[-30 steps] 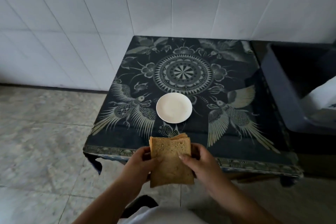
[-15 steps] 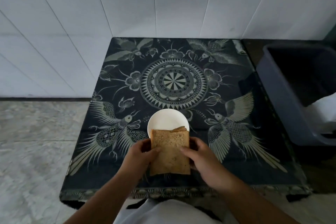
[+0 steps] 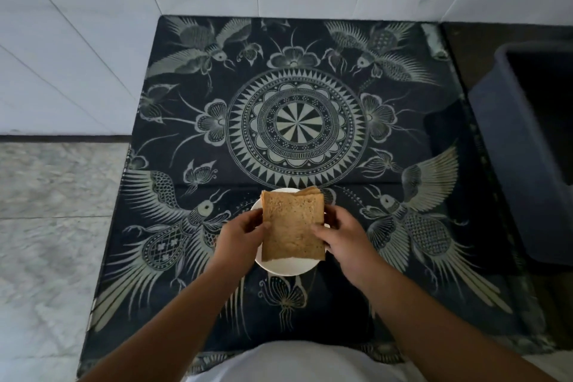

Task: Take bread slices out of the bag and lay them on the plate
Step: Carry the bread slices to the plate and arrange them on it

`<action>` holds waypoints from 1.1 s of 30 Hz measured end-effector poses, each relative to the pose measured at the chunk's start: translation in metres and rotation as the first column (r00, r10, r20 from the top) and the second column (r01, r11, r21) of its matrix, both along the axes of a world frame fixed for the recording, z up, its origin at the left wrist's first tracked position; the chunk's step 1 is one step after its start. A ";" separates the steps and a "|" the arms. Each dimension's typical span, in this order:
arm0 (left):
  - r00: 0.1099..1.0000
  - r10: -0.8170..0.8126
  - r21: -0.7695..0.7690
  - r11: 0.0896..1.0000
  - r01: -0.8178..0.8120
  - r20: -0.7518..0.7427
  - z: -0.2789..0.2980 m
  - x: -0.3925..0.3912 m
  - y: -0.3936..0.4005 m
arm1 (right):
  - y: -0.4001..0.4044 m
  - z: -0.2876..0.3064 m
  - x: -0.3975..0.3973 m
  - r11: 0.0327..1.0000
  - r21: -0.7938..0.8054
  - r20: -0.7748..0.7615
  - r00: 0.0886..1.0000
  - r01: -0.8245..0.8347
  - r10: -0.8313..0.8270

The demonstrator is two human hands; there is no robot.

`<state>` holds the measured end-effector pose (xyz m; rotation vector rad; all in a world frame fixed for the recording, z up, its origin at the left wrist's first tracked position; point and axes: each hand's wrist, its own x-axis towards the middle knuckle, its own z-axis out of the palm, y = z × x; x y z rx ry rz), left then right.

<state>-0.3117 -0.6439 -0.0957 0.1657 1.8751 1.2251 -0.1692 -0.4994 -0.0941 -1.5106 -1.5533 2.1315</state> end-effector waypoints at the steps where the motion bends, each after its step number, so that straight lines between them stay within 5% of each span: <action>1: 1.000 -0.007 -0.018 1.000 0.007 -0.014 -0.003 0.000 0.005 | 0.003 -0.004 -0.004 1.000 0.019 0.024 1.000 -0.020 0.019; 13: 0.997 -0.036 -0.166 0.986 0.025 -0.062 -0.022 -0.011 0.031 | 0.012 -0.024 -0.031 0.986 0.012 0.062 0.984 -0.167 0.166; 22: 0.990 -0.130 -0.161 0.980 0.121 -0.048 -0.029 -0.011 0.042 | 0.010 -0.026 -0.034 0.989 0.046 0.106 0.985 -0.142 0.137; 26: 0.996 -0.073 -0.125 0.990 0.066 -0.056 -0.029 -0.006 0.040 | 0.002 -0.031 -0.037 0.984 0.137 0.243 0.967 -0.118 0.082; 33: 0.996 -0.064 -0.145 0.988 0.054 -0.065 -0.031 0.001 0.034 | -0.001 -0.032 -0.038 0.978 0.160 0.257 0.962 -0.133 0.089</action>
